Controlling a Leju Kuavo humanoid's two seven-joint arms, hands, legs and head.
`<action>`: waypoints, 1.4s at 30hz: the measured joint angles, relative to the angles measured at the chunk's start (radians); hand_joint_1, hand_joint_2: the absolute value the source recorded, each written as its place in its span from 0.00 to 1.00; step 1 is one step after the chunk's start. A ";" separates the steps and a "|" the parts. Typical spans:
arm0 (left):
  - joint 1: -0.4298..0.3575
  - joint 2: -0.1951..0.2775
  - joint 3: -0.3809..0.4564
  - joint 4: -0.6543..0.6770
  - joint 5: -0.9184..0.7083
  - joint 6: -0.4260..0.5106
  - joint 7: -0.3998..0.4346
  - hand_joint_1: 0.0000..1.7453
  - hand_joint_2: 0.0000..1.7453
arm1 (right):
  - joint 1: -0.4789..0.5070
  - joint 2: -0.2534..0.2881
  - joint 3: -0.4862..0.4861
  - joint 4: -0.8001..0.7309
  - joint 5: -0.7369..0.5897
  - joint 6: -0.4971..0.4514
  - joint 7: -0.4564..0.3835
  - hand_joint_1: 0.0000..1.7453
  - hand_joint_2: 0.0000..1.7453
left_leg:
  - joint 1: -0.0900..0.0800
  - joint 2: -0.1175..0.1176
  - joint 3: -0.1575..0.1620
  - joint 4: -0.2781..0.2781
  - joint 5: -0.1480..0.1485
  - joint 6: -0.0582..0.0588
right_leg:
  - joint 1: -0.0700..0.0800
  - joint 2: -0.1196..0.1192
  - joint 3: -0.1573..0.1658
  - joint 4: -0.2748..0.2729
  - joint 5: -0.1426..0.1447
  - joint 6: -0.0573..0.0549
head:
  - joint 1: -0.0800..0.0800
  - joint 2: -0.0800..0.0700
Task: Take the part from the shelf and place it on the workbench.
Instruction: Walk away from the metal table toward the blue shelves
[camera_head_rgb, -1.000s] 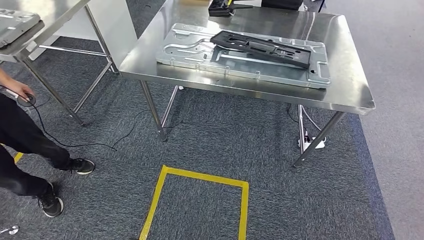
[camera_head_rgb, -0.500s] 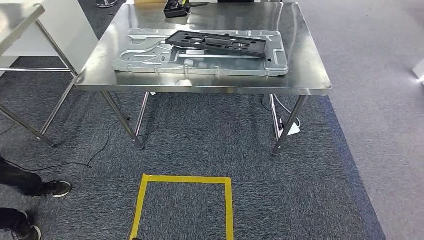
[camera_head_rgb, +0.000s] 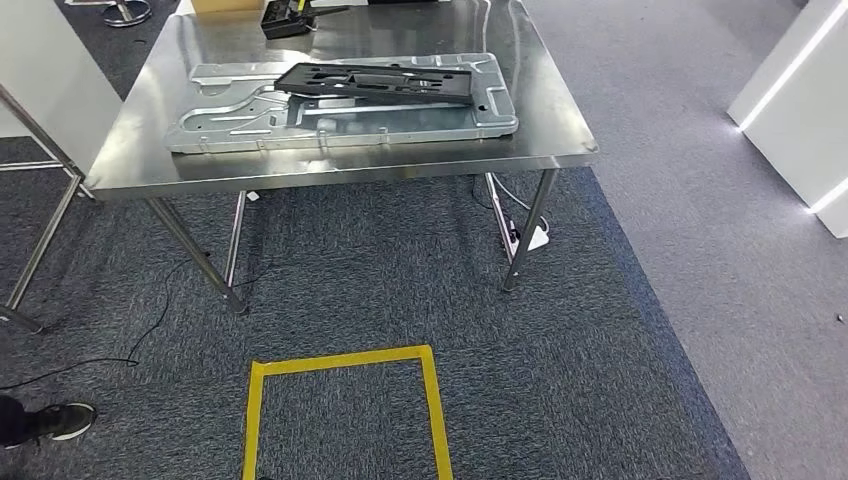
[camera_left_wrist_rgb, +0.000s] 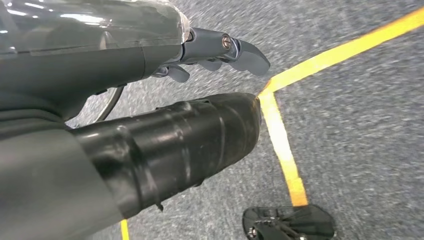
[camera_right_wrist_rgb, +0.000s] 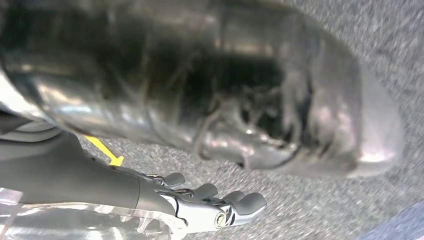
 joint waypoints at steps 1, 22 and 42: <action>-0.001 0.000 0.000 0.000 0.000 0.000 0.000 0.00 0.00 | -0.001 -0.001 0.000 0.001 0.000 0.000 0.000 0.00 0.00 | -0.002 0.010 -0.001 0.006 -0.005 -0.007 | 0.001 -0.026 0.041 -0.069 0.021 -0.001 | 0.000 0.000; -0.004 -0.001 0.002 0.000 -0.002 0.009 -0.003 0.00 0.00 | 0.000 -0.001 0.001 0.027 0.041 -0.024 0.037 0.00 0.00 | 0.007 -0.129 -0.010 0.021 -0.002 -0.018 | 0.002 0.136 0.052 -0.153 0.066 -0.015 | -0.004 0.000; 0.000 -0.004 0.008 0.000 0.001 0.011 -0.004 0.00 0.00 | 0.001 0.004 0.000 0.040 0.085 -0.060 0.105 0.00 0.00 | 0.000 -0.069 -0.099 0.244 -0.138 -0.045 | 0.008 0.029 0.089 -0.183 0.060 -0.055 | -0.004 0.000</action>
